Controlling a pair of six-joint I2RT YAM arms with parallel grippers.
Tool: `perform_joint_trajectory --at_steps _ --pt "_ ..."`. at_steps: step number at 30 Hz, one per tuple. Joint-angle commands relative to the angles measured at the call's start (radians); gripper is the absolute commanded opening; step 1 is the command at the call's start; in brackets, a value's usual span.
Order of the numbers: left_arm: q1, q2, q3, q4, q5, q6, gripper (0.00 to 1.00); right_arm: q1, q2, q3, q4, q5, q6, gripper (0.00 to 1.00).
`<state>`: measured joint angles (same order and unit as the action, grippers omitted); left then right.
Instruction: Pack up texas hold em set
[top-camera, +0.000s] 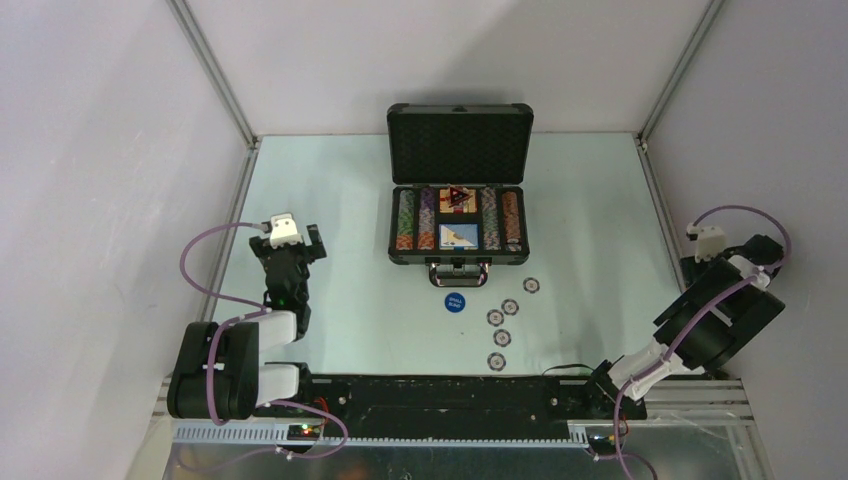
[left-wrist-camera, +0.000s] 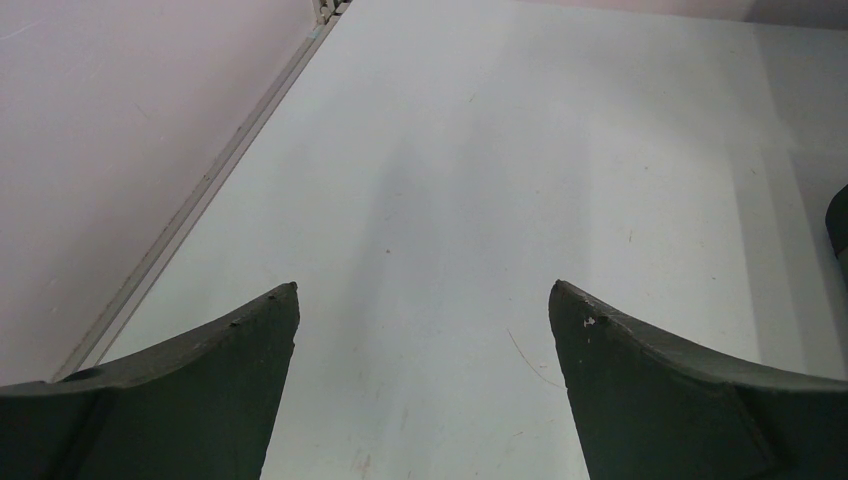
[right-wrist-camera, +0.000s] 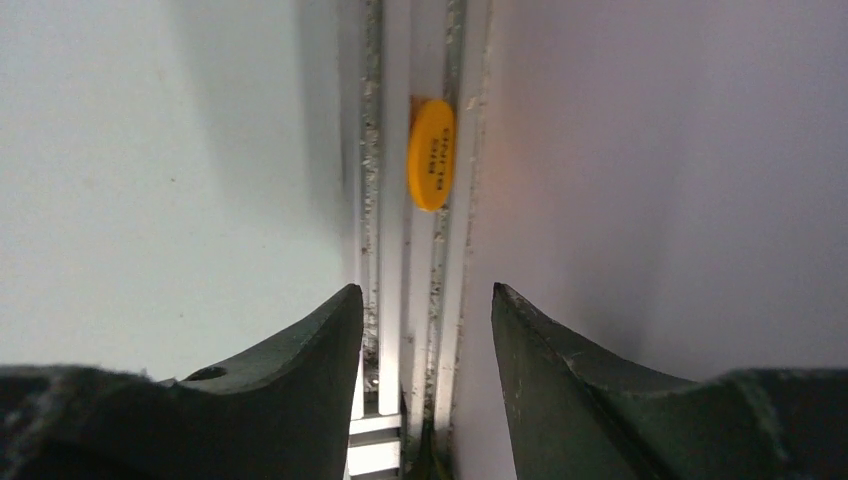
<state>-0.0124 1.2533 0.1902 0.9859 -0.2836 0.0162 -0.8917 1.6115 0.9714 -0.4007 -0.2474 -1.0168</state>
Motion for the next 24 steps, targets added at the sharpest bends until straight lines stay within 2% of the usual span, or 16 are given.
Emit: perform_joint_trajectory --at_steps 1,10,24 --pt "0.009 -0.005 0.002 0.055 -0.004 -0.009 1.0 0.015 0.047 -0.052 0.107 0.041 0.013 0.54" --pt "0.009 -0.004 0.002 0.056 -0.004 -0.009 1.0 0.034 0.1 -0.092 0.239 0.091 0.034 0.51" --pt "0.009 -0.004 0.002 0.056 -0.004 -0.009 1.0 0.076 0.158 -0.091 0.319 0.098 0.07 0.5"
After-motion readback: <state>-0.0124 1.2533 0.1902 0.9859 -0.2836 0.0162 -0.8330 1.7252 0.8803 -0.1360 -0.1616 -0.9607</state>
